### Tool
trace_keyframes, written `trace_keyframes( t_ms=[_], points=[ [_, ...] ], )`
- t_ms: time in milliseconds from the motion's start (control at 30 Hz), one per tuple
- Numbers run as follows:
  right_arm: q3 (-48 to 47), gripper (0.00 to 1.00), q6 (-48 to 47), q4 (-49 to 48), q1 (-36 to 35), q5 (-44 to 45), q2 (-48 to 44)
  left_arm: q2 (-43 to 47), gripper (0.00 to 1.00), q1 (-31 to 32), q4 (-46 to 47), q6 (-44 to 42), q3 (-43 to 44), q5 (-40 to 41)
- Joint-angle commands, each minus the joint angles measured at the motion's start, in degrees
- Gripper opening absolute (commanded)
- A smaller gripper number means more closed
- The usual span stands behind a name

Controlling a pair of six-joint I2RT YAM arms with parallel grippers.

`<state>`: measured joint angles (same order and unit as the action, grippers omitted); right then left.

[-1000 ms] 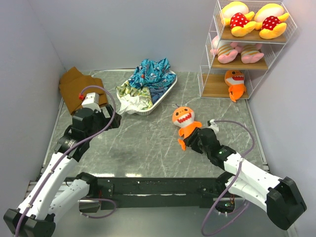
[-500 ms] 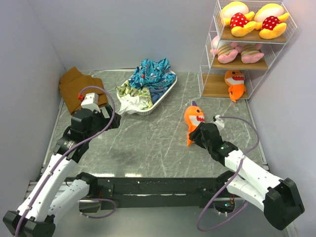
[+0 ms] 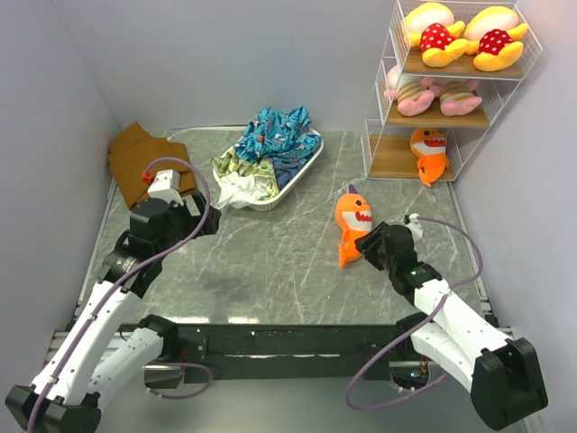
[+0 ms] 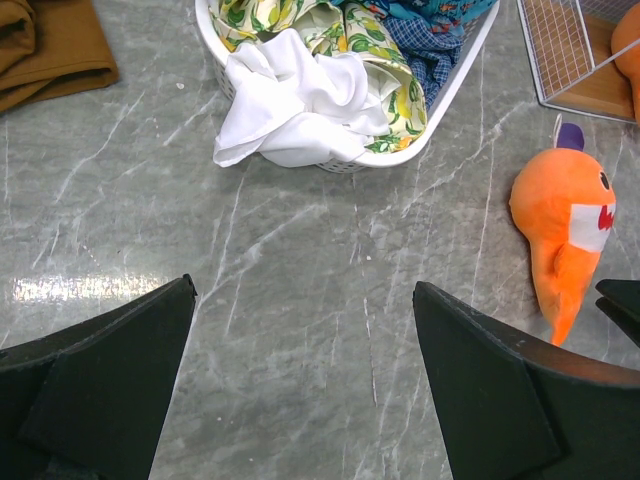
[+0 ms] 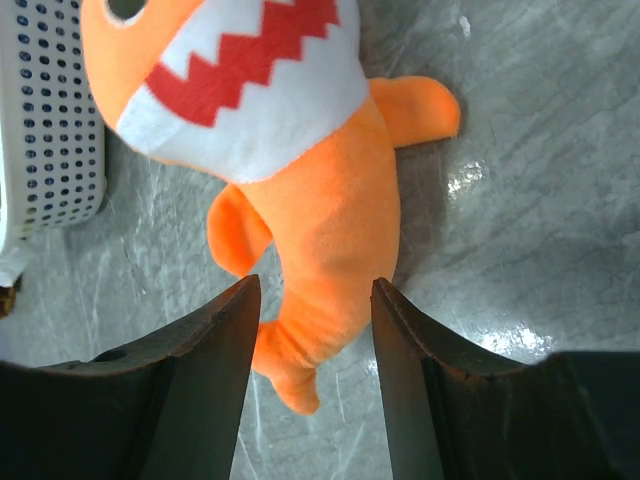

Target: Place and organize the stuffed toys onto the shelf

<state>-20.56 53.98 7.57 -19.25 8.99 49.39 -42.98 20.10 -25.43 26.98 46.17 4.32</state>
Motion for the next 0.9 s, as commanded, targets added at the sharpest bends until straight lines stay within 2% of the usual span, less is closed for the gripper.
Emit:
trace_keyframes(
  t_ms=[0, 367, 533, 667, 700, 800, 867],
  points=[
    [2.01, 0.55, 3.23, -6.25, 2.45, -3.36, 0.36, 0.09, 0.96, 0.12, 1.96, -0.88, -0.03, -0.54],
    [7.28, 0.55, 8.42, -15.99, 3.86, -5.22, 3.69, -0.44, 0.96, 0.12, 1.96, -0.88, -0.03, -0.54],
    [8.08, 0.5, 8.34, -19.78, 3.86, -4.78, 7.74, -0.52, 0.96, 0.12, 2.14, -0.97, -0.12, -0.63],
    [7.55, 0.34, 8.08, -22.42, 3.86, -4.25, 10.28, -0.79, 0.96, 0.12, 2.14, -0.97, -0.12, -0.71],
    [7.46, 0.22, 7.81, -22.86, 3.86, -4.34, 10.73, -0.87, 0.97, 0.12, 2.14, -0.97, -0.12, -0.71],
    [5.62, 0.0, 5.8, -21.29, 3.86, -3.9, 10.56, -1.05, 0.96, 0.12, 1.96, -0.97, -0.03, -0.63],
    [3.51, 0.0, 4.39, -17.18, 3.86, -0.32, 7.85, -1.05, 0.97, 0.12, 1.96, -1.05, -0.21, -0.8]
  ],
)
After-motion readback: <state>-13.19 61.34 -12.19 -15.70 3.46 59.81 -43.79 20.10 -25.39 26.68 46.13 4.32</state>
